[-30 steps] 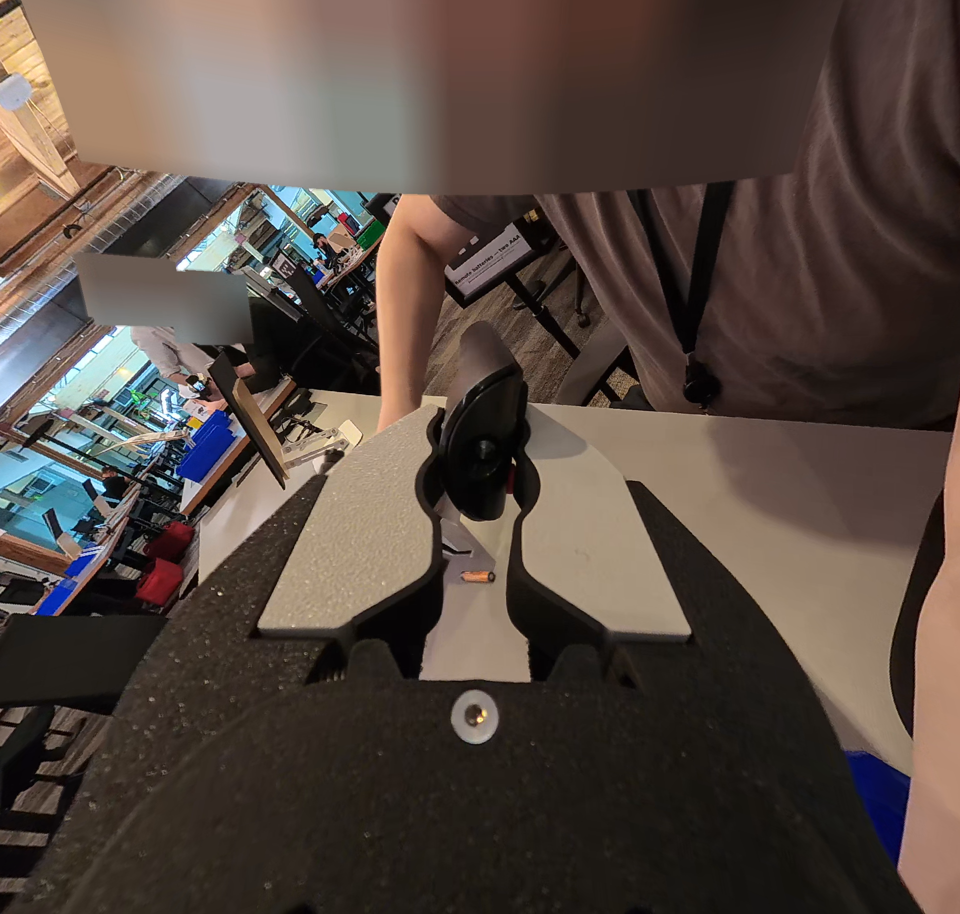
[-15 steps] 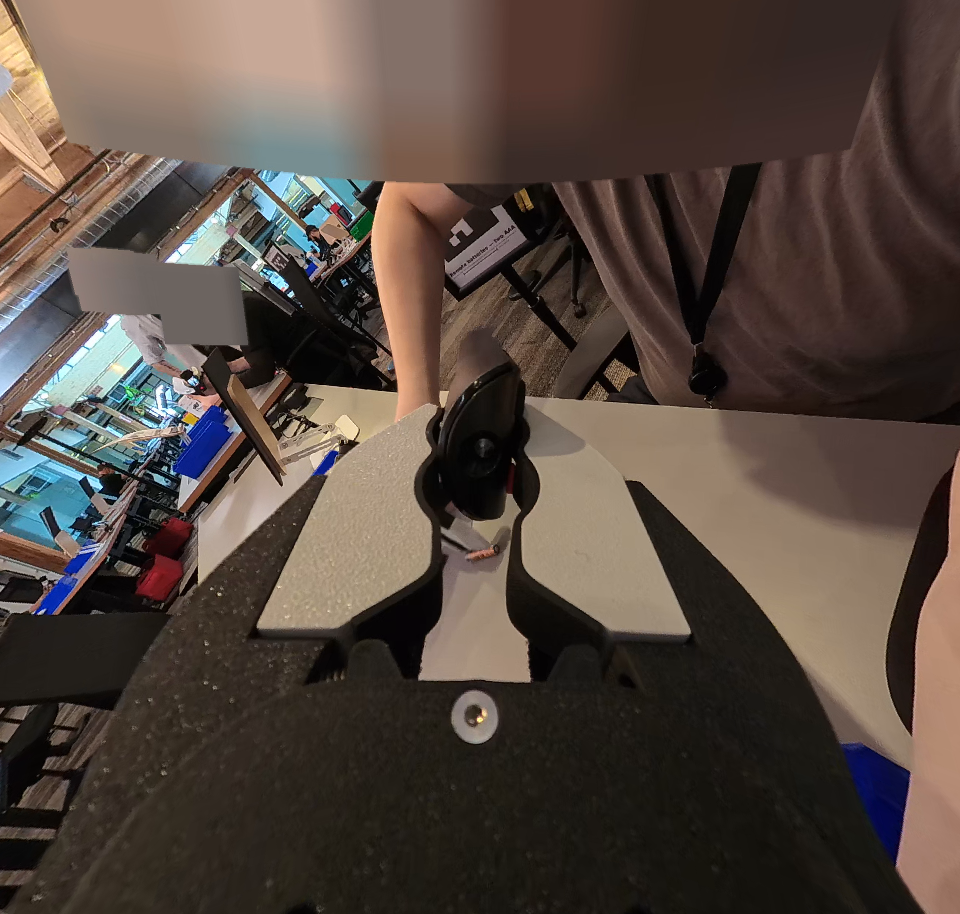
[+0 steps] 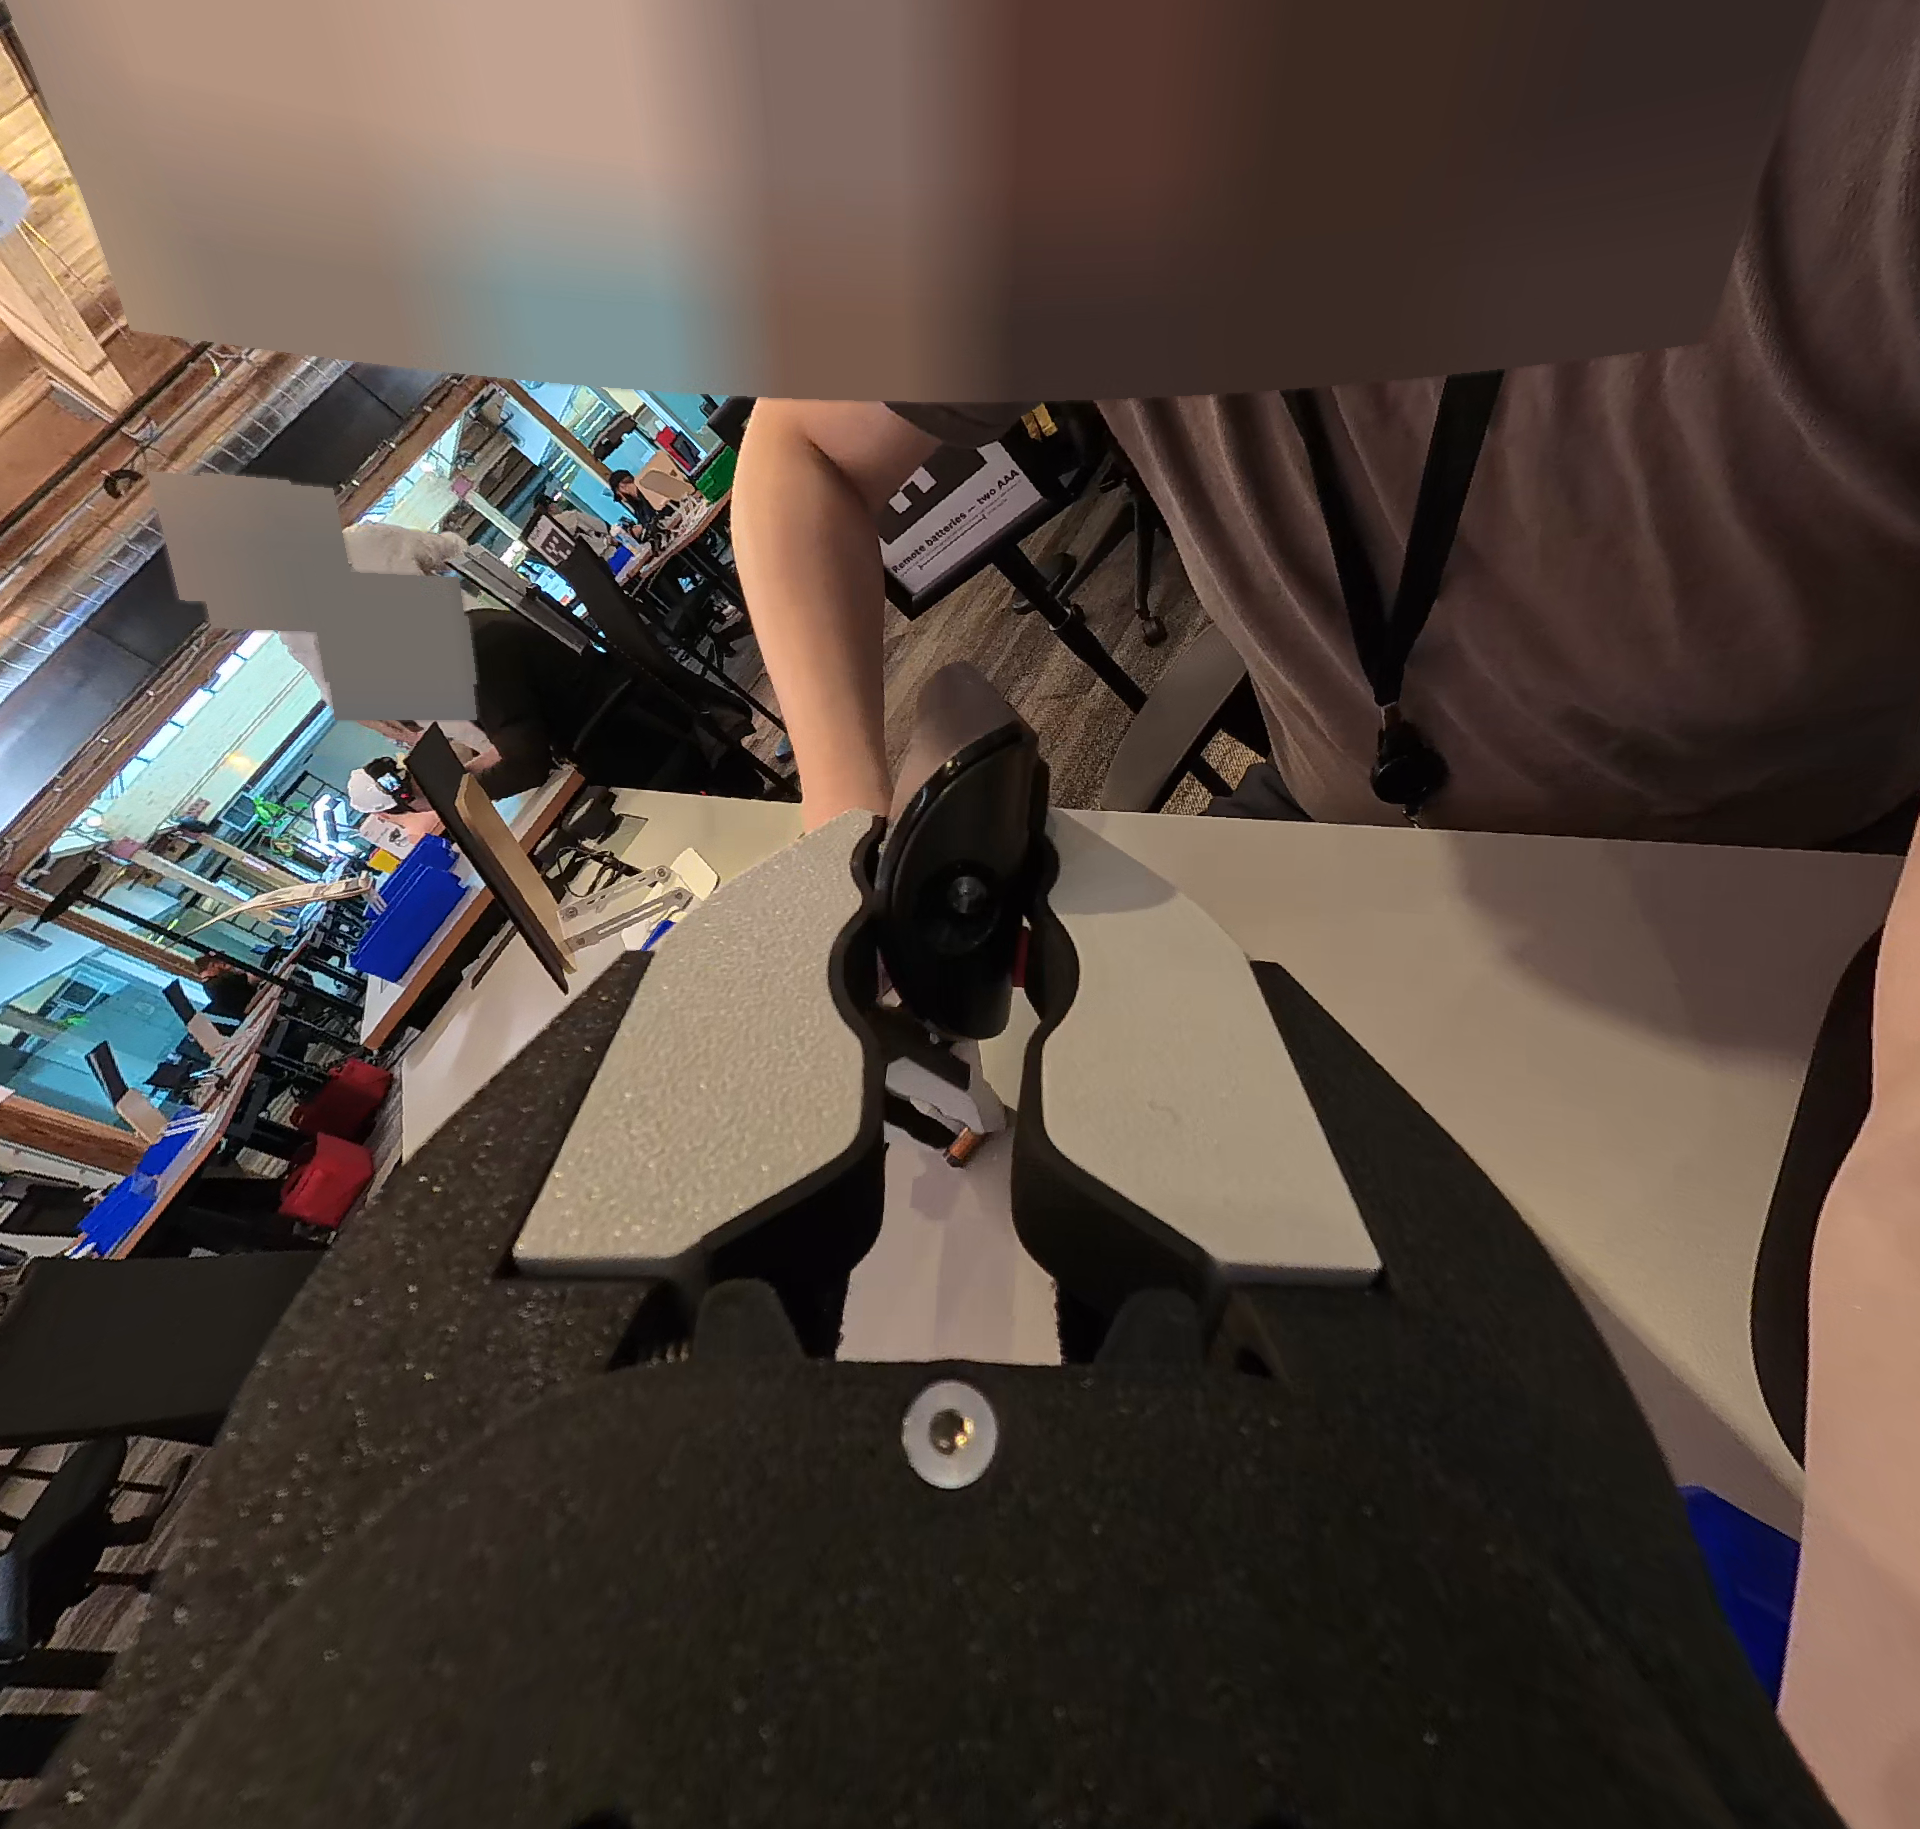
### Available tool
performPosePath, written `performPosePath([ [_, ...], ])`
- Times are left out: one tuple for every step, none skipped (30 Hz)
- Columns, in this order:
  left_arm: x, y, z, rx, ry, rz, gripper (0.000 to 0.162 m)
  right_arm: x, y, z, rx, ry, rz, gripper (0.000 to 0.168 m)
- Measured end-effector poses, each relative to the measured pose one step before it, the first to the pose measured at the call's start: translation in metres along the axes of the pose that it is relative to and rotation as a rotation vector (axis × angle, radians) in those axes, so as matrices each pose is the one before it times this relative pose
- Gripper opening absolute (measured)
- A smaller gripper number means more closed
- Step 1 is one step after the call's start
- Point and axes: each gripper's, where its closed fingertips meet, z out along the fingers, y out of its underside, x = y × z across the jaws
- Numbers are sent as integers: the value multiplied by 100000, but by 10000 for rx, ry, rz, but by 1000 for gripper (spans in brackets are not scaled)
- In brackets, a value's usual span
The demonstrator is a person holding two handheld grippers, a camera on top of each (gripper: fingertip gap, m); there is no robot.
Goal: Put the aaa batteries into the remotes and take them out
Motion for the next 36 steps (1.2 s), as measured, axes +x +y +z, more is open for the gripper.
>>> performPosePath([
  [22,21,31,-25,14,-1,23,-63,142,-16,76,-27,-138,33],
  [5,32,31,-26,9,-1,23,-9,132,-15,117,-73,-105,32],
  [6,18,25,-14,10,0,23,-25,85,-33,157,-129,-131,32],
  [10,17,28,-4,11,-2,23,19,88,-27,144,-139,-201,32],
  [-4,19,7,5,4,-8,23,84,143,-24,90,-101,-301,29],
  [-17,25,10,9,8,-22,23,161,160,-26,51,-36,-392,27],
  [-1,53,11,6,16,-26,23,217,138,-12,54,38,-407,23],
  [-17,71,28,-1,5,-24,23,219,61,8,79,69,-324,20],
  [-55,90,27,-12,-11,-32,23,172,-37,0,107,38,-168,18],
  [-46,90,40,-13,-4,-34,23,96,-107,1,102,-49,19,17],
  [-7,111,49,-16,23,-31,23,31,-107,-13,50,-141,119,17],
  [1,107,58,-21,28,-18,23,28,-71,-3,-11,-151,101,18],
  [-9,123,53,-38,14,-22,23,49,-9,-5,-60,-104,43,17],
  [-9,132,20,-53,4,-17,23,49,52,0,-69,-54,-49,16],
  [2,121,-1,-53,-3,2,24,60,119,-4,-77,10,-120,16],
  [17,91,-40,-46,-10,19,23,81,132,0,-55,63,-129,14],
  [9,65,-73,-23,-23,17,23,50,62,7,37,50,-105,13],
  [47,-18,-95,28,-4,25,23,12,-5,-8,99,-5,-43,12],
  [107,-111,-114,99,27,67,23,-6,7,2,98,-50,21,12],
  [136,-142,-92,110,35,81,23,6,29,-10,76,-79,53,12],
  [141,-158,-101,78,37,78,23,15,29,-16,77,-99,64,12],
  [98,-173,-105,73,-5,91,23,21,7,-39,96,-113,54,12],
  [58,-193,-102,69,-34,106,23,30,-59,-122,127,-118,65,12],
  [105,-214,-110,79,-8,76,23,-3,-159,-273,160,-157,102,12],
  [151,-233,-108,99,12,57,23,-156,-322,-496,223,-231,123,12],
  [167,-240,-106,99,12,59,23,-409,-592,-765,323,-325,134,12],
  [126,-181,-113,61,14,38,23,-776,-853,-1068,390,-441,114,12],
  [90,-88,-94,16,3,23,23,-1287,-1122,-1321,430,-585,62,12],
  [96,-30,-87,-6,21,17,23,-1887,-1344,-1443,441,-760,-13,12],
  [88,-8,-81,8,22,15,23,-2413,-1461,-1373,407,-874,-89,12],
  [36,-23,-70,45,13,6,24,-2675,-1449,-1125,314,-867,-144,12],
  [7,-26,-46,53,7,-21,23,-2736,-1296,-771,170,-794,-237,12],
  [-21,42,-37,17,2,-32,23,-2520,-1117,-412,46,-641,-347,12],
  [11,79,-7,-4,15,-15,23,-2068,-976,-145,-23,-410,-404,12],
  [46,108,19,-19,35,-28,23,-1649,-920,-6,-1,-289,-380,12],
  [19,108,21,-41,20,-42,23,-1392,-980,68,132,-320,-267,12],
])
